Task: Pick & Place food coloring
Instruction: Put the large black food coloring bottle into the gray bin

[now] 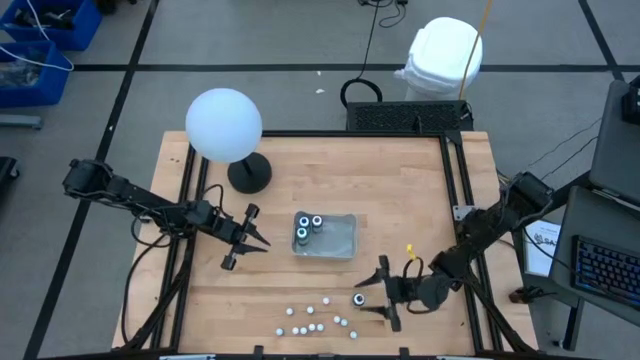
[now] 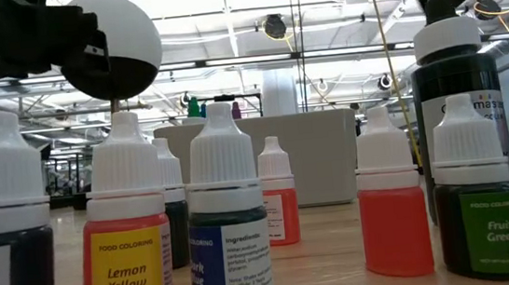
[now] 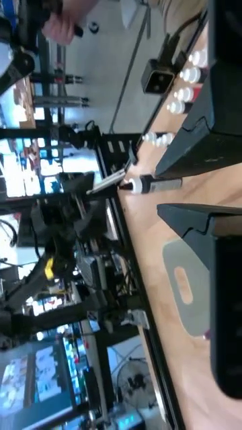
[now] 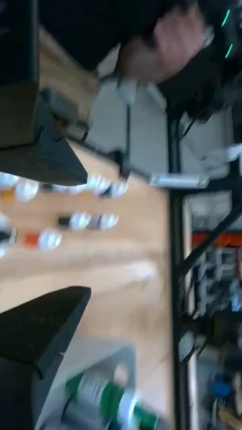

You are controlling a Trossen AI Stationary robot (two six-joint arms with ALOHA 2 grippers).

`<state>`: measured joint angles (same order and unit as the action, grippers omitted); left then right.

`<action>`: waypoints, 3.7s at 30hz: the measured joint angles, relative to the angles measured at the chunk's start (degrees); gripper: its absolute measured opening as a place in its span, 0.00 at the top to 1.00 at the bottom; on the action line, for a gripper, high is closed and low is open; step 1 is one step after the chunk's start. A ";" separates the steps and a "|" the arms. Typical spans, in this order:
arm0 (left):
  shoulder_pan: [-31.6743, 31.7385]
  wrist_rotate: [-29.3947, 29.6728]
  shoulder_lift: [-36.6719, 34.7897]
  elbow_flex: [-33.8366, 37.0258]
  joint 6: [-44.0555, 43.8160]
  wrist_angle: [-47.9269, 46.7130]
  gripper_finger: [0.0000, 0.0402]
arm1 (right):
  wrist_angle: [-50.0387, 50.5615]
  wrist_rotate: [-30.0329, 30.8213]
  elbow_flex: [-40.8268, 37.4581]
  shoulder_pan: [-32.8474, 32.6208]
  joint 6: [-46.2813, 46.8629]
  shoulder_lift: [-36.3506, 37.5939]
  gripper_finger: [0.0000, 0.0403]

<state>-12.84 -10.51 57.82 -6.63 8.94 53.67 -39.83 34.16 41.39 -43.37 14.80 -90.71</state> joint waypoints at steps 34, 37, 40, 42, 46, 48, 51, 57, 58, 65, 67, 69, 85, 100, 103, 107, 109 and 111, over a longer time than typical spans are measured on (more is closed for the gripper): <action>0.00 0.51 0.00 0.04 -1.74 -1.00 0.81 | 3.25 7.83 2.69 -2.38 5.79 -10.96 0.34; 0.00 0.53 0.00 0.04 -1.74 -0.96 0.81 | 3.48 7.81 2.69 -2.38 5.69 -11.06 0.34; 0.00 0.53 0.00 0.04 -1.72 -0.96 0.81 | 3.45 7.79 2.69 -2.38 6.13 -11.02 0.34; 0.00 0.55 0.00 0.04 -1.72 -0.96 0.81 | 3.64 7.76 2.69 -2.38 7.08 -11.02 0.34; 0.00 0.56 0.00 0.04 -1.69 -1.04 0.81 | 6.14 7.78 2.69 -2.38 10.20 -11.02 0.34; 0.00 0.56 0.00 0.04 -1.69 -1.11 0.81 | 7.56 7.79 2.69 -2.38 12.17 -11.02 0.34; 0.00 0.56 0.00 0.04 -1.69 -1.09 0.81 | 8.46 7.81 2.69 -2.38 13.57 -11.02 0.34; 0.00 0.56 0.00 0.04 -1.67 -1.09 0.81 | 8.35 8.01 2.69 -2.38 13.01 -11.02 0.34; 0.00 0.56 0.00 0.04 -1.67 -1.09 0.81 | 8.38 8.01 2.69 -2.38 13.01 -11.02 0.35; 0.00 0.60 0.00 0.04 -1.65 -1.11 0.81 | 8.35 8.01 2.69 -2.38 12.54 -11.02 0.50; 0.00 0.60 0.00 0.04 -1.65 -1.11 0.81 | 8.23 8.01 2.69 -2.38 12.03 -11.02 0.56; 0.00 0.60 0.00 0.04 -1.65 -1.11 0.81 | 7.73 8.03 2.69 -2.38 11.17 -11.02 0.61; 0.00 0.60 0.00 0.04 -1.67 -1.16 0.81 | 1.33 4.56 5.41 -1.16 -2.00 -8.53 0.73; 0.00 0.31 0.02 0.07 3.08 -1.57 0.81 | 21.55 4.56 18.25 8.63 -6.91 -0.29 0.73; 0.00 0.04 0.02 0.07 3.39 -1.60 0.81 | 21.06 4.68 19.08 11.40 -8.34 -0.32 0.73; 0.00 0.05 0.02 0.07 3.14 -1.60 0.81 | 20.34 4.78 19.15 15.22 -8.58 -0.63 0.73; 0.00 0.05 0.02 0.07 3.28 -1.57 0.81 | 19.91 4.90 19.21 16.97 -8.63 -1.59 0.73; 0.00 0.05 0.02 0.07 3.99 -1.64 0.81 | 19.38 5.12 19.19 18.56 -8.56 -2.76 0.73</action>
<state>-12.84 -10.46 57.84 -6.57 12.93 52.03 -20.45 39.28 60.58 -24.81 6.24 -93.47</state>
